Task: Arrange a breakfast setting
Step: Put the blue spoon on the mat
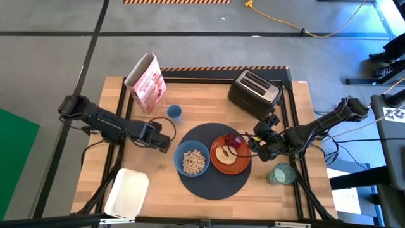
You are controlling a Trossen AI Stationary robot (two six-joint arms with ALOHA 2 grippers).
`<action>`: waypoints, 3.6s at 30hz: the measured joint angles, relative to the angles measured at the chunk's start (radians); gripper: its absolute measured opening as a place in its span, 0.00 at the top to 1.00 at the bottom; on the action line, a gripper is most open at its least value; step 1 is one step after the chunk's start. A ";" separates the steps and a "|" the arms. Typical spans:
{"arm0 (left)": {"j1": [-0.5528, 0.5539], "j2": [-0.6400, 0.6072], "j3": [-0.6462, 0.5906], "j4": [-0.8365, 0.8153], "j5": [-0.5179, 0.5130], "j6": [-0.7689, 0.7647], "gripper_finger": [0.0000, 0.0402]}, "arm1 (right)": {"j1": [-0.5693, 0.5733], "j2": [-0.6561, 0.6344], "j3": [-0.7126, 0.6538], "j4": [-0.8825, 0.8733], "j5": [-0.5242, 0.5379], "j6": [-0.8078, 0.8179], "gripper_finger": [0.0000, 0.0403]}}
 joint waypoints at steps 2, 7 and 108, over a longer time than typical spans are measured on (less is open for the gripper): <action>-0.001 -0.032 0.029 -0.008 0.005 0.017 0.99 | 0.000 0.000 0.000 0.001 -0.007 0.002 0.05; -0.002 -0.100 0.096 -0.010 0.021 0.078 0.99 | 0.000 0.000 0.000 0.024 -0.007 0.001 0.05; 0.519 0.587 0.392 0.715 0.118 1.148 0.68 | -0.105 -0.001 0.134 0.085 -0.050 -0.165 0.05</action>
